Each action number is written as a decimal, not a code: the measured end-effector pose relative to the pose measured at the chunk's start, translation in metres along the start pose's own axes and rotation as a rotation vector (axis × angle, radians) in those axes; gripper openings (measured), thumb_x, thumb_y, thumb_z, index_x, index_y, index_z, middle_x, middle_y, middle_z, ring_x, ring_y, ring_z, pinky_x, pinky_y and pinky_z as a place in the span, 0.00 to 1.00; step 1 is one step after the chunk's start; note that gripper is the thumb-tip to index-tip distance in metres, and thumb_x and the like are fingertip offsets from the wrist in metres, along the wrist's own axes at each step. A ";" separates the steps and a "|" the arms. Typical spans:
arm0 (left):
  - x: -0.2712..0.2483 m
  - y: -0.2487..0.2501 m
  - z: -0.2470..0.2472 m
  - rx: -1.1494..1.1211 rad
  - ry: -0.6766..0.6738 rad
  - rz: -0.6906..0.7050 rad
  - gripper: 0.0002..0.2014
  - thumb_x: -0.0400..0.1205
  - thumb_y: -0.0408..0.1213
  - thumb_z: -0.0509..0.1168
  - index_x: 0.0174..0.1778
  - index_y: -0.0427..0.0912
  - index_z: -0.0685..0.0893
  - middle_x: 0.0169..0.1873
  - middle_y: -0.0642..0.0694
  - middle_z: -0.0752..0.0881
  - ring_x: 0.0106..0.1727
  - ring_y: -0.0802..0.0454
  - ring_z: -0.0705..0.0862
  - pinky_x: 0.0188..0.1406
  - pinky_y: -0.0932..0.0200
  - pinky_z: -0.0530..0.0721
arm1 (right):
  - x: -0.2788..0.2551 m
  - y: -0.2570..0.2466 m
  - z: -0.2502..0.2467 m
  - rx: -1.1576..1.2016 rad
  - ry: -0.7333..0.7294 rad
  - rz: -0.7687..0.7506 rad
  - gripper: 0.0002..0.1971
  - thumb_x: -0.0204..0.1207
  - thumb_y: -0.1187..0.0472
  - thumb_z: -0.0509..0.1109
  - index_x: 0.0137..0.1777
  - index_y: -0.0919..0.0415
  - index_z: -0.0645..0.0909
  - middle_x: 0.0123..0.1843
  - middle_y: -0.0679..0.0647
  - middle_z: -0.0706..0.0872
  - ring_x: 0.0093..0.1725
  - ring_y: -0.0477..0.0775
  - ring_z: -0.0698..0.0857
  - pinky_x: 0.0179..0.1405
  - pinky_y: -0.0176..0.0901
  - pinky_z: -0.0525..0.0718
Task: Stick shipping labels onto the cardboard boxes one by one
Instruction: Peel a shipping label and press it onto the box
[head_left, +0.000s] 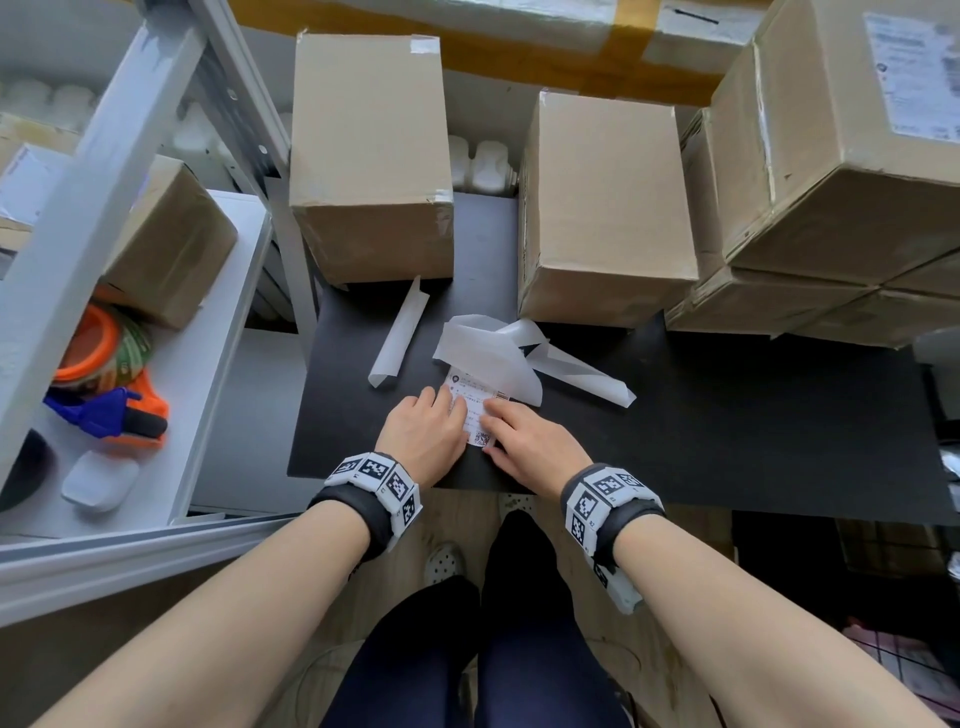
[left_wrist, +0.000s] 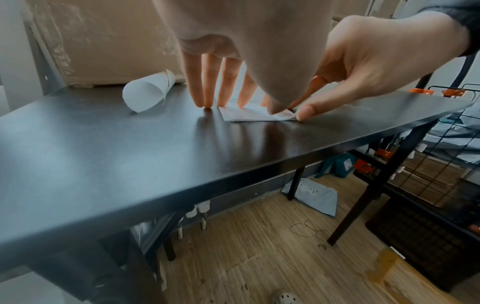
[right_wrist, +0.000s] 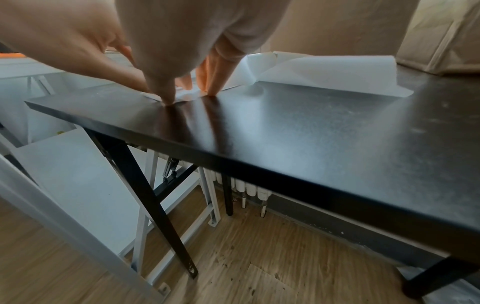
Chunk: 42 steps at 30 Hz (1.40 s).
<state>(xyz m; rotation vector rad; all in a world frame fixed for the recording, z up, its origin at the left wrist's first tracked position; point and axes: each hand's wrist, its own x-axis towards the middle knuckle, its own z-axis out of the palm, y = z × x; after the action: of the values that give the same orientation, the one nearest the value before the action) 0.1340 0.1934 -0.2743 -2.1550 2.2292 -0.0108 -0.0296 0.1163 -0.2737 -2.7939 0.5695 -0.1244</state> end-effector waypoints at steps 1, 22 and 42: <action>-0.001 0.001 -0.002 -0.013 -0.001 -0.002 0.17 0.71 0.50 0.66 0.45 0.39 0.86 0.42 0.41 0.88 0.37 0.45 0.85 0.30 0.56 0.84 | 0.002 -0.001 0.000 -0.029 0.037 -0.021 0.10 0.68 0.61 0.73 0.48 0.64 0.85 0.53 0.59 0.88 0.51 0.56 0.89 0.31 0.38 0.86; 0.015 -0.011 -0.057 -0.363 0.015 -0.165 0.09 0.63 0.39 0.81 0.26 0.42 0.87 0.27 0.47 0.87 0.35 0.46 0.88 0.27 0.60 0.81 | 0.024 -0.001 -0.051 0.066 -0.036 0.148 0.10 0.80 0.59 0.63 0.48 0.65 0.82 0.45 0.59 0.85 0.36 0.64 0.85 0.32 0.54 0.84; 0.038 -0.025 -0.143 -0.901 0.238 -0.503 0.12 0.80 0.28 0.63 0.57 0.36 0.88 0.55 0.41 0.89 0.57 0.46 0.86 0.62 0.55 0.81 | 0.076 -0.012 -0.150 0.576 0.335 0.557 0.07 0.73 0.55 0.74 0.44 0.58 0.90 0.42 0.53 0.92 0.45 0.52 0.88 0.51 0.50 0.86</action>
<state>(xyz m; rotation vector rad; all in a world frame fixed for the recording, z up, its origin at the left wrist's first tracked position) 0.1524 0.1516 -0.1313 -3.2551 1.9082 0.9260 0.0240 0.0578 -0.1249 -1.9889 1.1534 -0.5432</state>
